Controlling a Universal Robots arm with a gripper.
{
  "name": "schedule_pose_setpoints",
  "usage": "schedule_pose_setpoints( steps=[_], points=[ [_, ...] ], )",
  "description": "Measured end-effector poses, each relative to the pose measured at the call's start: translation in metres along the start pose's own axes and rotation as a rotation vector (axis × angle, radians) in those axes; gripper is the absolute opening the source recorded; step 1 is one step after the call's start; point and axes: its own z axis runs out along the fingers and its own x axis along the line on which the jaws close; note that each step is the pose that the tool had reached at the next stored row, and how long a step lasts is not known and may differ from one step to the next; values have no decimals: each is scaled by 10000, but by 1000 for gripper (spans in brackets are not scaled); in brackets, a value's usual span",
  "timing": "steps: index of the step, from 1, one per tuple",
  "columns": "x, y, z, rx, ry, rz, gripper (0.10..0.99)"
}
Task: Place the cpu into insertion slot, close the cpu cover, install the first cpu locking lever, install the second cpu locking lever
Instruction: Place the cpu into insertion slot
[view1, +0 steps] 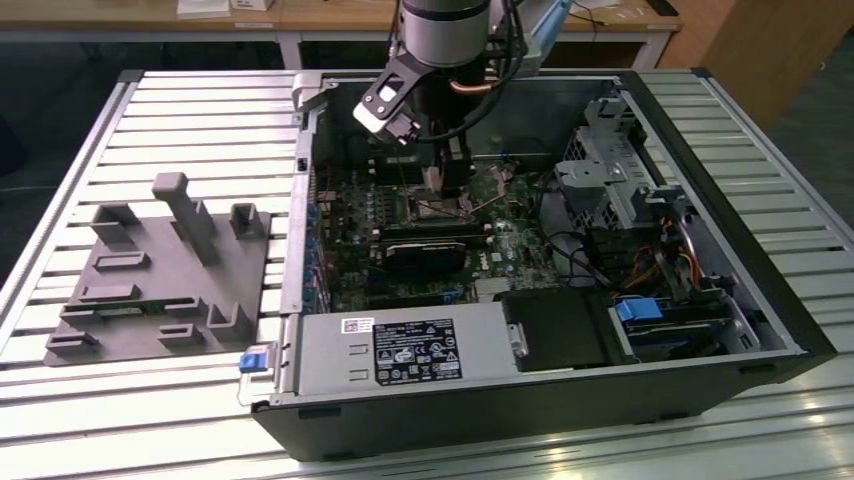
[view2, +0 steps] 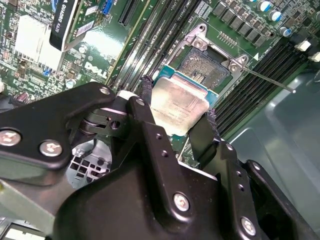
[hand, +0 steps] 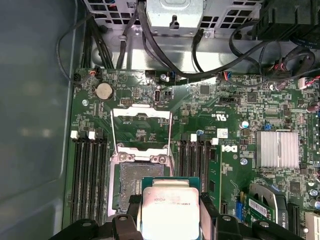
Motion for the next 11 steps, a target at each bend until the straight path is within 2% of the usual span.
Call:
schedule_pose_setpoints(
  steps=[11],
  points=[
    [1, -6, 67, 0, 0, -13, 541]
  ],
)
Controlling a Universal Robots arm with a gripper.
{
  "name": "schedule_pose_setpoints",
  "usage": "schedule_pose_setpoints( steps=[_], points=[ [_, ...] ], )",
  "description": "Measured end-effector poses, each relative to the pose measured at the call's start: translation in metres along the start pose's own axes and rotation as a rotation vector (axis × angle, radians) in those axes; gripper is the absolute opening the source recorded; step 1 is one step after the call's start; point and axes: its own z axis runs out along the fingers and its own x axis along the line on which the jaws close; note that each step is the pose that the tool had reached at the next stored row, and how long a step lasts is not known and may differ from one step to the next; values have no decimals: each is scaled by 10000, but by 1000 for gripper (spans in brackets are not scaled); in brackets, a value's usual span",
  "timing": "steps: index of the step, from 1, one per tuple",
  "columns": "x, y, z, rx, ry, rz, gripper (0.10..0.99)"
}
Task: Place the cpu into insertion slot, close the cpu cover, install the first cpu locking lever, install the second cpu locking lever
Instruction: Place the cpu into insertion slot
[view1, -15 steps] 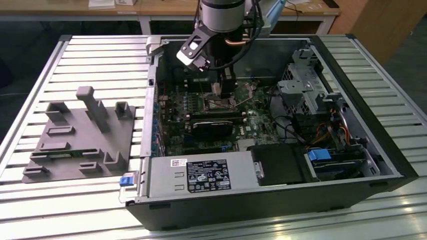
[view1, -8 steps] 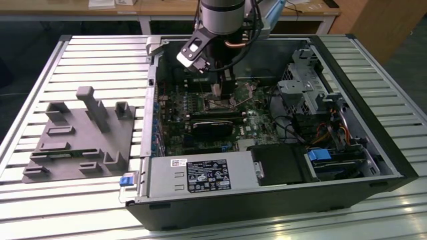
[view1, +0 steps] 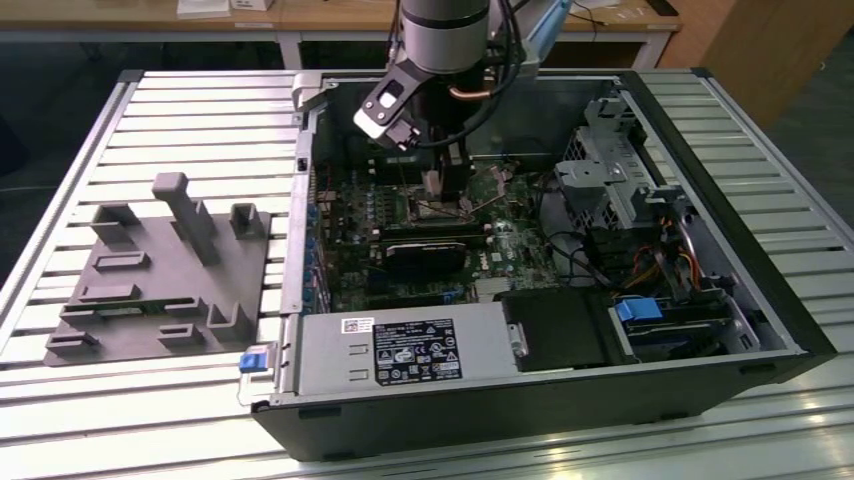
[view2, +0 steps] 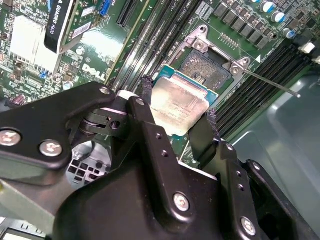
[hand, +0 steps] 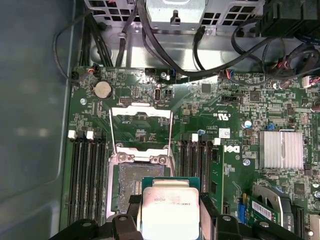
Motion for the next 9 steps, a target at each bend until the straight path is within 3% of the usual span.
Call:
schedule_pose_setpoints(
  steps=[9],
  points=[
    [26, -9, 100, 2, 6, -76, 541]
  ],
)
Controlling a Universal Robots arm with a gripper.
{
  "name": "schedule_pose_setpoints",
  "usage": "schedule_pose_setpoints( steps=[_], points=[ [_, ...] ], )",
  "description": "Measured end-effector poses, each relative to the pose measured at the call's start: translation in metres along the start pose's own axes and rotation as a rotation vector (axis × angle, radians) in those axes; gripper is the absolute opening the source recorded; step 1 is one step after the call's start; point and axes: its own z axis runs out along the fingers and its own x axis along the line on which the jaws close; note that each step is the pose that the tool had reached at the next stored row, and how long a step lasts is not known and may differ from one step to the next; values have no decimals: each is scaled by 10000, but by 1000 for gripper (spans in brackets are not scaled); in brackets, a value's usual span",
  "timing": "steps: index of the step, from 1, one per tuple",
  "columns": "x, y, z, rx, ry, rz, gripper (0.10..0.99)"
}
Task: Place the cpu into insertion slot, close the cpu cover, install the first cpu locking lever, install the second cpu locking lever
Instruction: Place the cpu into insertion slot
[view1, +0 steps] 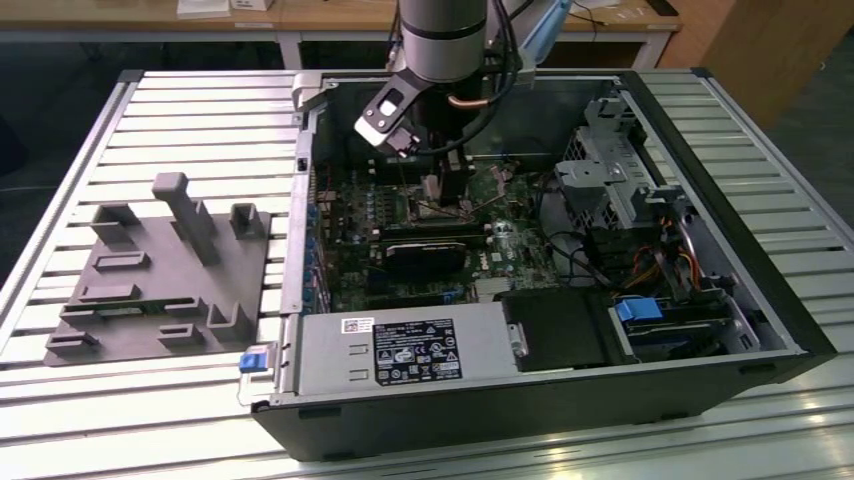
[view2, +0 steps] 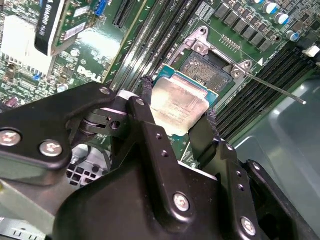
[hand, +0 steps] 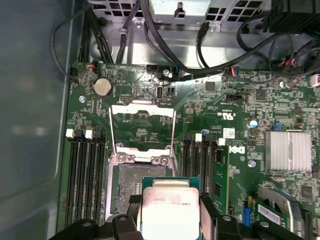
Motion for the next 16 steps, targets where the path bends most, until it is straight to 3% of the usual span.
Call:
schedule_pose_setpoints(
  steps=[8, 16],
  points=[
    [138, -7, 107, -1, 1, -1, 541],
    [197, -15, 213, -1, 2, -2, 541]
  ],
)
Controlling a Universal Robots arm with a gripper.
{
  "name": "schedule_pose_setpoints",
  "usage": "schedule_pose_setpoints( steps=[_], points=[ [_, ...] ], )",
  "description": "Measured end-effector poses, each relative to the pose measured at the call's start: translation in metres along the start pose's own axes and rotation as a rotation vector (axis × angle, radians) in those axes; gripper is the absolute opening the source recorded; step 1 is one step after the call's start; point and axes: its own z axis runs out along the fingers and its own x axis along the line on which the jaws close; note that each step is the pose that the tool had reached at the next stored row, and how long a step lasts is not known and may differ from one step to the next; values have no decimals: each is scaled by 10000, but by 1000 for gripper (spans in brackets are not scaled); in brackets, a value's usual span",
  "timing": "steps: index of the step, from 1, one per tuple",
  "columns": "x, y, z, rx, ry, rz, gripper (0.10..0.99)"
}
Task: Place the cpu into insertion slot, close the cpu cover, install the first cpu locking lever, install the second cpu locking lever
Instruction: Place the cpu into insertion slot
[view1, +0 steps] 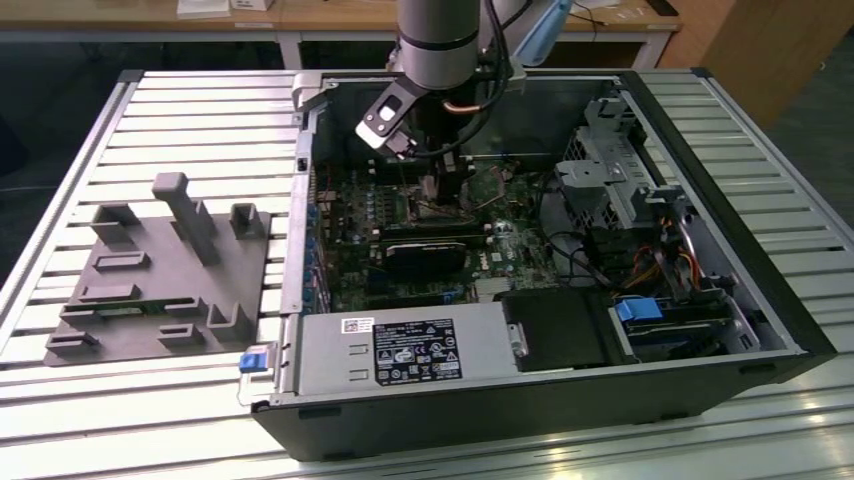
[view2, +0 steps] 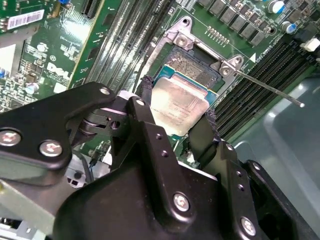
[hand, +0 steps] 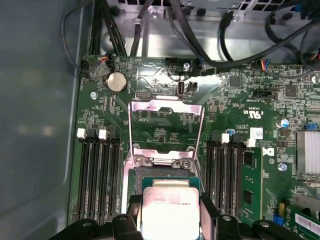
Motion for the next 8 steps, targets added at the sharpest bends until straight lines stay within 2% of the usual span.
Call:
schedule_pose_setpoints(
  steps=[8],
  points=[
    [6, -2, 23, 0, 0, 2, 541]
  ],
)
